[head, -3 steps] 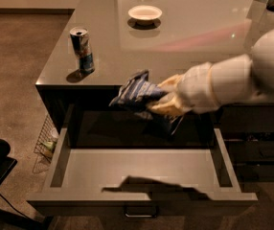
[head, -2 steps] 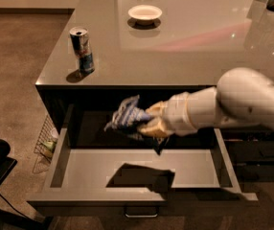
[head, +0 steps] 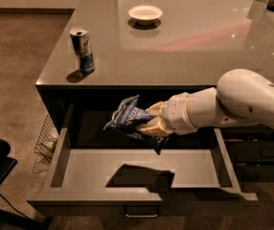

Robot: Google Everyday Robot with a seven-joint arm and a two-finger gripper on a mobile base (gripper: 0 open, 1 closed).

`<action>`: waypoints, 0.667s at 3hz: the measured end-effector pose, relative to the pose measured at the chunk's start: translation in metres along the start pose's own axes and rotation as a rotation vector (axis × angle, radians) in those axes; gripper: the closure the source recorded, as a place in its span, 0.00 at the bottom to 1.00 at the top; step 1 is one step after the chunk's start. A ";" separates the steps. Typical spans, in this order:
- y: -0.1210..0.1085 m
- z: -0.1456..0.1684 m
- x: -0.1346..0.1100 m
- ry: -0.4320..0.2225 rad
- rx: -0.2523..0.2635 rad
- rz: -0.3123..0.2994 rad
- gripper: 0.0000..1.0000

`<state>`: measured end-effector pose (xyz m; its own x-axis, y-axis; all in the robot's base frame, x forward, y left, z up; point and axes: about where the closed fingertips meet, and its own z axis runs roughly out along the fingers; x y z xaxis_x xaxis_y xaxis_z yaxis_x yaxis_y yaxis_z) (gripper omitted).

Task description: Place blue chip bag into top drawer

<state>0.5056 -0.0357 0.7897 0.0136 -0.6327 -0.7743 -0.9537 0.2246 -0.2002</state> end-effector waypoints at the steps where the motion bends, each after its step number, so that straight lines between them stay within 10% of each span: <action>1: 0.001 0.001 -0.001 0.000 -0.003 -0.002 0.35; 2: 0.002 0.002 -0.003 0.000 -0.006 -0.006 0.04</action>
Offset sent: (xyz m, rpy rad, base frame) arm -0.0005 0.0015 0.0002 -0.0006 -0.0002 0.0031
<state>0.5043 -0.0317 0.7901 0.0191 -0.6339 -0.7732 -0.9553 0.2166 -0.2012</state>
